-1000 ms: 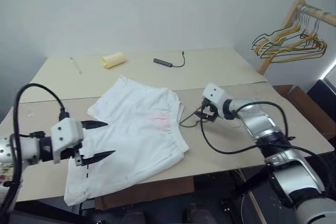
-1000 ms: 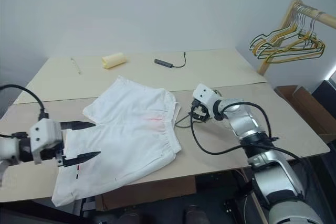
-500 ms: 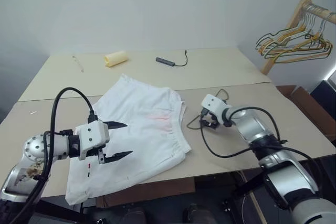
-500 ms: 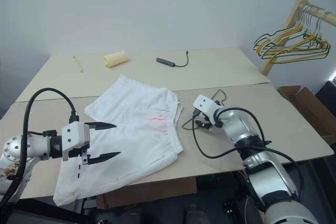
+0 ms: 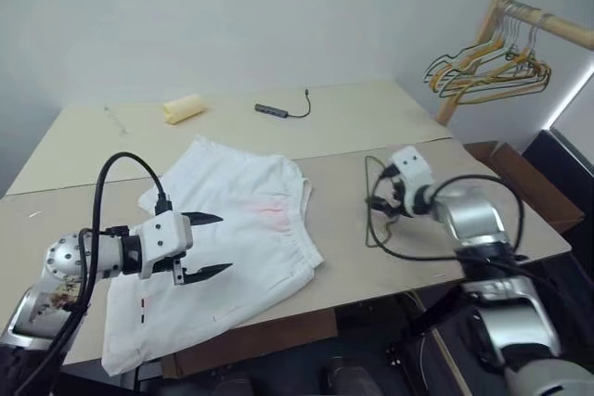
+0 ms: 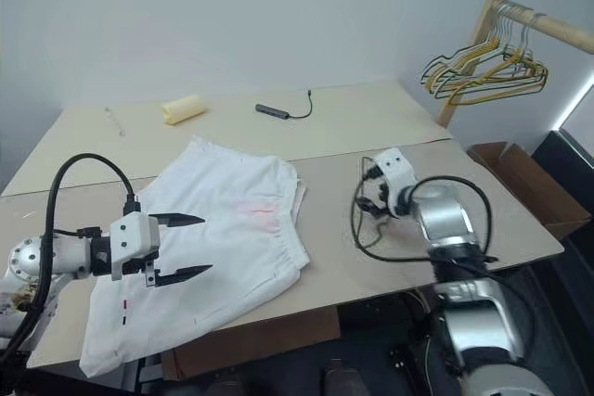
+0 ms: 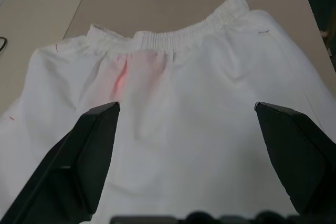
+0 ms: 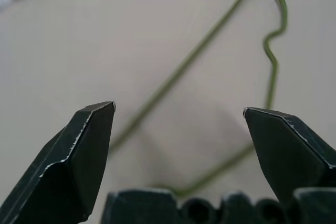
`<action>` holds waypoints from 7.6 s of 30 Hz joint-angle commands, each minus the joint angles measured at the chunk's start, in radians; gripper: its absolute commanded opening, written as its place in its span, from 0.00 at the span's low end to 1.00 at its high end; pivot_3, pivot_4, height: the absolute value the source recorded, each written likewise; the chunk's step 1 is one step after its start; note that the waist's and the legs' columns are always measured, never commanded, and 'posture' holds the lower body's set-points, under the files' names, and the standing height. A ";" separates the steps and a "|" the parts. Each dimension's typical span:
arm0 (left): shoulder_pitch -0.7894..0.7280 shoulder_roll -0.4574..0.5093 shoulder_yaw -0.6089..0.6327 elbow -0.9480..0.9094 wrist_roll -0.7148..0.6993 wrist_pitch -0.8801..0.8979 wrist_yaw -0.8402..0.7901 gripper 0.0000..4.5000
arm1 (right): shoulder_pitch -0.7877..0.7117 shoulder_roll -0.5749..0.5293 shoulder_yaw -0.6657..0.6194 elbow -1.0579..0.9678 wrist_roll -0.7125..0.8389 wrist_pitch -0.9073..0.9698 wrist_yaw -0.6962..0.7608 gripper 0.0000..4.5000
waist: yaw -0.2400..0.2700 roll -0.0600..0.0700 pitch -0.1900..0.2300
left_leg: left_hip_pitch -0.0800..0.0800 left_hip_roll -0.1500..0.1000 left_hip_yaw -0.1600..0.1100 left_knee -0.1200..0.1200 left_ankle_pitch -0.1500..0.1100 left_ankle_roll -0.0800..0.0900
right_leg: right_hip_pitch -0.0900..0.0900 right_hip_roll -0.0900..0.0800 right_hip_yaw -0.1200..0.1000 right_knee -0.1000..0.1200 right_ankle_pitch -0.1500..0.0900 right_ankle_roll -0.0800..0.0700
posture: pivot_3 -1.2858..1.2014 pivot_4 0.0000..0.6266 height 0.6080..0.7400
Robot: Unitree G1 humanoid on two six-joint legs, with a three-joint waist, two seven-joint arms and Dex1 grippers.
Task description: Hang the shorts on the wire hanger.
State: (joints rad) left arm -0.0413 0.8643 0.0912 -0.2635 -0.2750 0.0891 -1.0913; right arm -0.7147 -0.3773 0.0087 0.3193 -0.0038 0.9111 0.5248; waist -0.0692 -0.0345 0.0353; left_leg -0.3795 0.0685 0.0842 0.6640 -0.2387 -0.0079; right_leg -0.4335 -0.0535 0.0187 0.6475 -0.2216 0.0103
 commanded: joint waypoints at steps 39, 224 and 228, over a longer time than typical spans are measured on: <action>-0.316 -0.389 0.089 -0.015 -0.312 0.559 0.453 1.00 | 0.081 0.113 0.022 -0.185 -0.009 -0.259 -0.295 0.00 | -0.007 -0.005 -0.006 | 0.006 -0.003 -0.002 -0.001 0.000 0.000 | 0.009 -0.002 0.000 -0.004 0.000 0.005 | 0.50 0.00 1.00; -0.066 -0.098 0.002 0.104 -0.124 0.205 0.021 0.99 | -0.202 -0.312 0.502 0.546 0.403 0.271 1.088 0.00 | 0.009 -0.003 0.000 | -0.005 -0.005 -0.011 -0.002 -0.001 -0.001 | 0.000 -0.002 -0.006 -0.005 -0.002 0.002 | 0.53 0.00 1.00; -0.054 -0.104 0.009 0.099 -0.124 0.200 0.029 0.99 | -0.242 -0.289 0.575 0.593 0.414 0.228 1.090 0.00 | 0.020 -0.003 0.000 | -0.006 -0.005 -0.011 -0.002 -0.001 -0.001 | 0.000 -0.002 -0.005 -0.005 0.000 -0.001 | 0.53 0.00 1.00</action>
State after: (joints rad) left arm -0.0968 0.7626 0.0816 -0.1398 -0.3942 0.3062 -1.0695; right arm -0.9128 -0.6737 0.5657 0.8965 0.4044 1.1739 1.5514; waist -0.0493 -0.0372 0.0349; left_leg -0.3848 0.0632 0.0730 0.6620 -0.2395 -0.0084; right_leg -0.4332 -0.0555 0.0135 0.6430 -0.2213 0.0080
